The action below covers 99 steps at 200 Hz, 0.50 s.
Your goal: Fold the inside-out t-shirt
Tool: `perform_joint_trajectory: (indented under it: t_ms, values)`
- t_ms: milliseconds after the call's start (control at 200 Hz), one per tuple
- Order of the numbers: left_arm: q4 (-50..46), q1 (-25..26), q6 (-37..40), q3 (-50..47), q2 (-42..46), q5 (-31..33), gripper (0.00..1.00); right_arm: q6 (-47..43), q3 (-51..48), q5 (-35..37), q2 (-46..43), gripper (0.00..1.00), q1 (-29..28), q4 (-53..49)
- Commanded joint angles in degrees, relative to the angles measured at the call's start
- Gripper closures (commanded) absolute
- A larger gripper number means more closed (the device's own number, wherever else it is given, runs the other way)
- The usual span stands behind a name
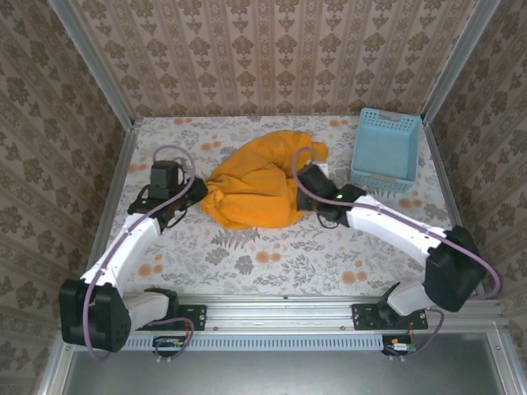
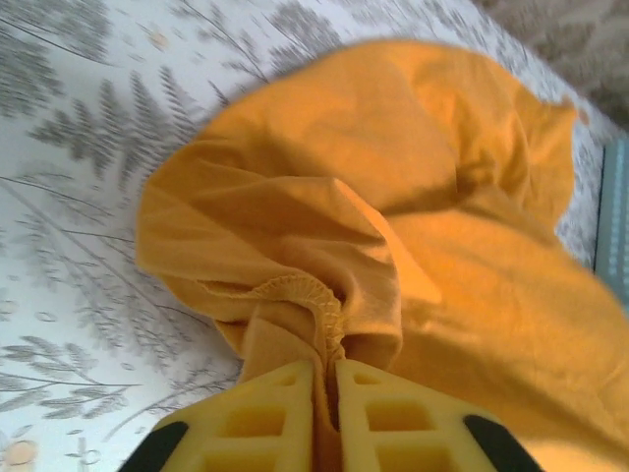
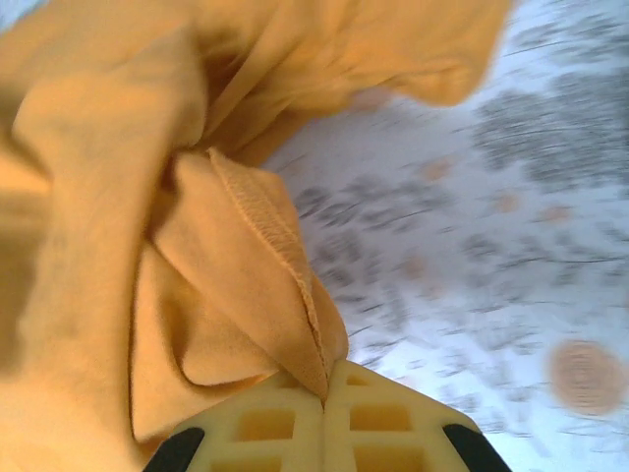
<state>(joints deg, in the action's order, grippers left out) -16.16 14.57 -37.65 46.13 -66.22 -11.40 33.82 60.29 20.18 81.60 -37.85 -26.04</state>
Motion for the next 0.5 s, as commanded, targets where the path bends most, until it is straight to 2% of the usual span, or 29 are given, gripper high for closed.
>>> perform_joint_trajectory:
  t_ms: [0, 40, 165, 285, 360, 490]
  values:
    - [1.6, 2.61, 2.23, -2.39, -0.4, 0.52, 0.81, 2.68, -4.06, -1.09, -1.42, 1.0, 2.84, -4.19]
    - [1.14, 2.92, 2.47, -3.42, -0.25, 0.99, 0.75, 3.38, -5.38, -1.81, -2.81, 1.0, 4.14, -3.71]
    - [-2.27, 2.92, 2.96, -6.27, 0.77, 3.85, 0.49, 4.06, -7.85, -4.57, -4.17, 1.0, 5.48, -1.55]
    - [-5.12, 3.74, 4.11, -7.63, 3.16, 4.42, 0.33, 4.23, -8.17, -5.44, -3.47, 1.0, 5.5, -1.47]
    - [-8.27, 7.21, 5.33, -6.97, 4.8, 7.09, 0.27, 4.15, -8.03, -6.18, -3.6, 1.0, 5.5, -1.34]
    - [-16.93, 16.65, 4.15, -5.44, 5.66, 14.91, 0.21, 3.71, -7.54, -6.39, -4.93, 1.0, 5.41, -1.92]
